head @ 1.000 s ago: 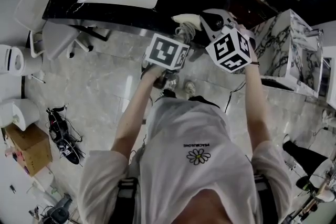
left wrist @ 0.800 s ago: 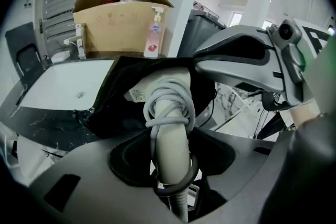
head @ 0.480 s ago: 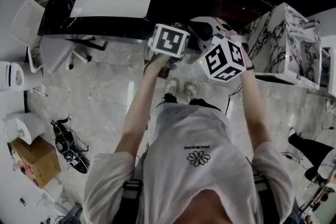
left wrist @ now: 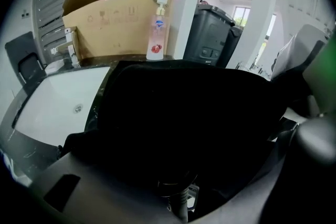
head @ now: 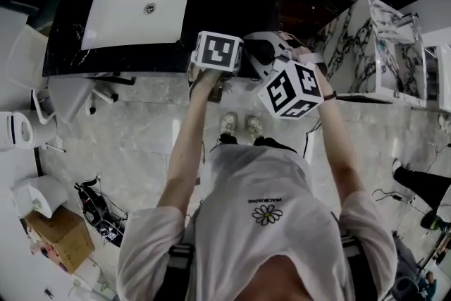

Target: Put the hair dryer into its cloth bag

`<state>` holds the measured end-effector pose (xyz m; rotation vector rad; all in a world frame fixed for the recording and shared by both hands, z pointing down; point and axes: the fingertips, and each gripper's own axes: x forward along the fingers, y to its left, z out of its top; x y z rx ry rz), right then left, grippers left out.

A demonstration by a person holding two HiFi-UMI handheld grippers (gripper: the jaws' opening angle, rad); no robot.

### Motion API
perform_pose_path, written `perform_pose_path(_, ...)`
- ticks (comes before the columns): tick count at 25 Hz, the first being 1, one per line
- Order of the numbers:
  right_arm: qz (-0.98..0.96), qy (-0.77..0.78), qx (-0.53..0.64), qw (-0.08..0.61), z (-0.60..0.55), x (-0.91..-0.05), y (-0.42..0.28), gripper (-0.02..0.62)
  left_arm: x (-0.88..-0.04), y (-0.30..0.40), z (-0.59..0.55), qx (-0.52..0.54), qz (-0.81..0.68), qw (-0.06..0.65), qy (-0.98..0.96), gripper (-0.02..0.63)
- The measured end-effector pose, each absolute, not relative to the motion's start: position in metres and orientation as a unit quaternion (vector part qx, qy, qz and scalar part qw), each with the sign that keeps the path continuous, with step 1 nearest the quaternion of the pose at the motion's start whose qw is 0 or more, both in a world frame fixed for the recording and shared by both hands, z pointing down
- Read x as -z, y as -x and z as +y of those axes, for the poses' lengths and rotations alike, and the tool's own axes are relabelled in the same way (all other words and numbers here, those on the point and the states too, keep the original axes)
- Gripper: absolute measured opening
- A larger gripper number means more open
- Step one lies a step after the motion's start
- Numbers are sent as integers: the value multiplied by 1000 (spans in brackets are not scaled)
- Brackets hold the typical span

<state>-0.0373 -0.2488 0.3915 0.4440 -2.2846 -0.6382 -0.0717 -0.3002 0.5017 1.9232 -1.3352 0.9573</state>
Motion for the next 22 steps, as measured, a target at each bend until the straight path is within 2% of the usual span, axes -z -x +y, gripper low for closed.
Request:
perform_pose_path(8, -890, -170, 224, 358, -257, -402, 35, 21, -513, 69, -305, -359, -506, 301, -725, 212)
perform_pose_path(12, -892, -169, 218, 359, -257, -406, 36, 21, -498, 58, -309, -277, -508, 299, -758, 247)
perform_pose_path(18, -893, -167, 219, 357, -256, -405, 36, 21, -500, 77, -266, -343, -502, 274, -746, 254)
perform_pose_path(20, -893, -165, 220, 357, -255, -405, 37, 21, -506, 80, -259, -347, -500, 274, -745, 237)
perform_pose_path(22, -893, -161, 220, 358, -254, -405, 37, 21, -511, 82, -255, -346, -499, 281, -743, 187)
